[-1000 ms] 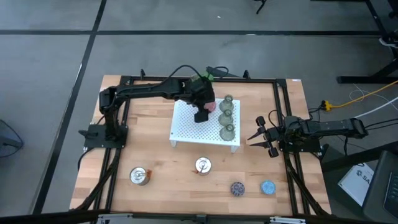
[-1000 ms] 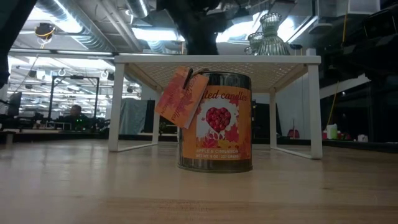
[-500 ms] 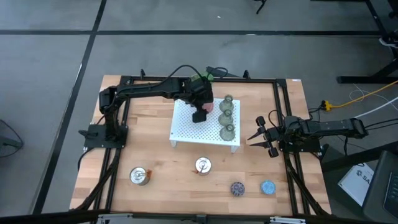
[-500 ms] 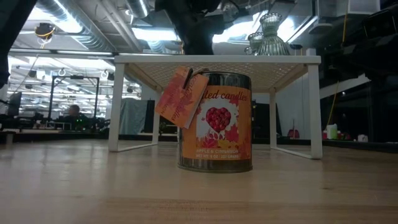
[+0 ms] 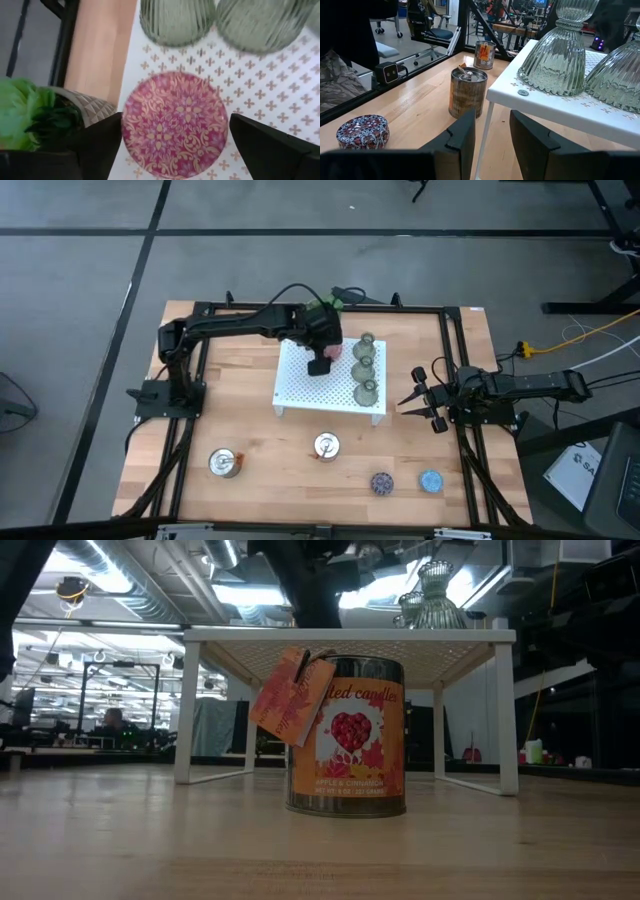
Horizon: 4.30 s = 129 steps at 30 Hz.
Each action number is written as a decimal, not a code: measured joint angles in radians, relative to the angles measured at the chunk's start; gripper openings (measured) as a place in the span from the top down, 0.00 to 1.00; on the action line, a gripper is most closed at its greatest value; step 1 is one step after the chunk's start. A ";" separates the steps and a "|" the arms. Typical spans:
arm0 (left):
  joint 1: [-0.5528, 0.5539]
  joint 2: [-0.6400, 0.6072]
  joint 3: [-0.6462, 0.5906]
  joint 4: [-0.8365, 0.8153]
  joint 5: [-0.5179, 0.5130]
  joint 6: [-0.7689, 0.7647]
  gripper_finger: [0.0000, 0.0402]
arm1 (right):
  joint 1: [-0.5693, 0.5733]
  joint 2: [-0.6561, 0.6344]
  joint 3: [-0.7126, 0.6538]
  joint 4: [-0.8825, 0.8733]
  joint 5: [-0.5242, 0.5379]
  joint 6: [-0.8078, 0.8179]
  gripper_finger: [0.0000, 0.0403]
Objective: Stock candles and vases on shelf
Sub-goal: Put the pink patterned scented candle on the shelf, then put the top scented candle on the shelf
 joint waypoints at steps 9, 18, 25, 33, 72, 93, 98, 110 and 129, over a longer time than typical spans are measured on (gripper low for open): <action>-0.013 -0.087 0.002 0.028 -0.002 -0.019 0.10 | 0.000 0.000 0.000 0.000 0.000 0.000 0.69; -0.048 -0.180 0.002 0.028 -0.016 -0.071 0.10 | 0.000 0.000 0.000 0.000 0.000 0.000 0.69; -0.106 -0.264 0.002 0.027 -0.062 -0.126 0.10 | 0.000 0.000 0.000 0.000 0.000 0.000 0.69; -0.236 -0.259 0.002 0.033 -0.069 -0.163 0.10 | 0.000 0.000 0.000 0.000 0.000 0.000 0.69; -0.889 -0.232 -0.372 0.132 -0.596 -0.895 0.10 | 0.000 0.000 0.000 0.000 0.000 0.000 0.69; -0.770 -0.232 -0.568 0.574 -0.441 -0.692 0.10 | 0.000 0.000 0.000 0.000 0.000 0.000 0.69; -0.756 -0.232 -0.568 0.589 -0.441 -0.699 0.10 | 0.000 0.000 0.000 0.000 0.000 0.000 0.69; -0.744 -0.232 -0.568 0.613 -0.419 -0.628 0.10 | 0.000 0.000 0.000 0.000 0.000 0.000 0.69; -0.702 -0.232 -0.566 0.684 -0.415 -0.663 0.10 | 0.000 0.000 0.000 0.000 0.000 0.000 0.69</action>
